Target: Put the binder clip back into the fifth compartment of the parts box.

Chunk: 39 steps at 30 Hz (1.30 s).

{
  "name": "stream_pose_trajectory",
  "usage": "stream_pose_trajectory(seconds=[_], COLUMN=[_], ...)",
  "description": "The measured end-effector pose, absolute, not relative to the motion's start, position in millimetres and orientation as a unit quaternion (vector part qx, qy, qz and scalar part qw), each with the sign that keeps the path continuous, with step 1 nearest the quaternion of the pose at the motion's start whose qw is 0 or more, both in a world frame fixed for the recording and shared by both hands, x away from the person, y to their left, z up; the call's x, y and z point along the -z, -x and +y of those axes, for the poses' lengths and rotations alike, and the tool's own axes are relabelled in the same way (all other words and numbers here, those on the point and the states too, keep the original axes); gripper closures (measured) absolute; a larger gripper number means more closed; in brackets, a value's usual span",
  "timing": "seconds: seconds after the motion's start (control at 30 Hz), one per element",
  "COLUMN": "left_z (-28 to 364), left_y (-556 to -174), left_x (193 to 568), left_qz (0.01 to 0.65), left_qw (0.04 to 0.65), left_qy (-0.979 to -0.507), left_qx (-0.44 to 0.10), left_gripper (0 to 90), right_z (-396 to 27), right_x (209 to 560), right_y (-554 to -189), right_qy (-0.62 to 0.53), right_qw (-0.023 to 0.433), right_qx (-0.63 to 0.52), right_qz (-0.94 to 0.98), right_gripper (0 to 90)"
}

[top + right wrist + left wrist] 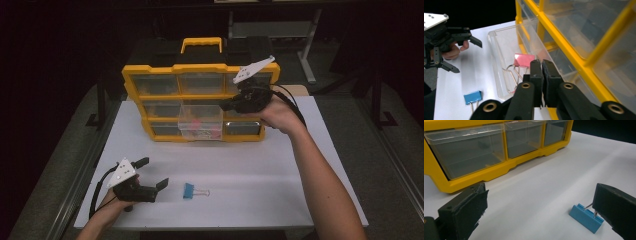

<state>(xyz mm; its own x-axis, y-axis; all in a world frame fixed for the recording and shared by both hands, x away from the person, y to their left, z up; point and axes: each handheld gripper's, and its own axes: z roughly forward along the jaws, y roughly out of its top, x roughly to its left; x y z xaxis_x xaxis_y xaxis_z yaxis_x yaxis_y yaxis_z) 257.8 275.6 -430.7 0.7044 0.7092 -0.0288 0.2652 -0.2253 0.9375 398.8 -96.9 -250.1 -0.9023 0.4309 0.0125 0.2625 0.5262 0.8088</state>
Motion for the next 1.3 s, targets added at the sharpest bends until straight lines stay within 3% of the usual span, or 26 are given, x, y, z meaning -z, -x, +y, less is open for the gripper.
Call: stream_pose_trajectory(seconds=[0.87,1.3], left_z=[275.7,275.5], left_y=[-258.0,-257.8], left_x=[431.0,430.9], left_qz=[0.321,0.321], left_qw=[0.528,0.529], left_qy=[-0.757,-0.757], left_qx=[-0.21,-0.21], left_gripper=[0.0,0.0], right_z=[-127.4,-129.5], right_x=[278.1,307.0], right_y=[-381.7,-371.1], right_qy=[-0.212,-0.211], right_qw=[0.099,0.097], right_qx=[-0.443,-0.446], right_qz=[0.865,0.864], right_gripper=[88.6,77.2])
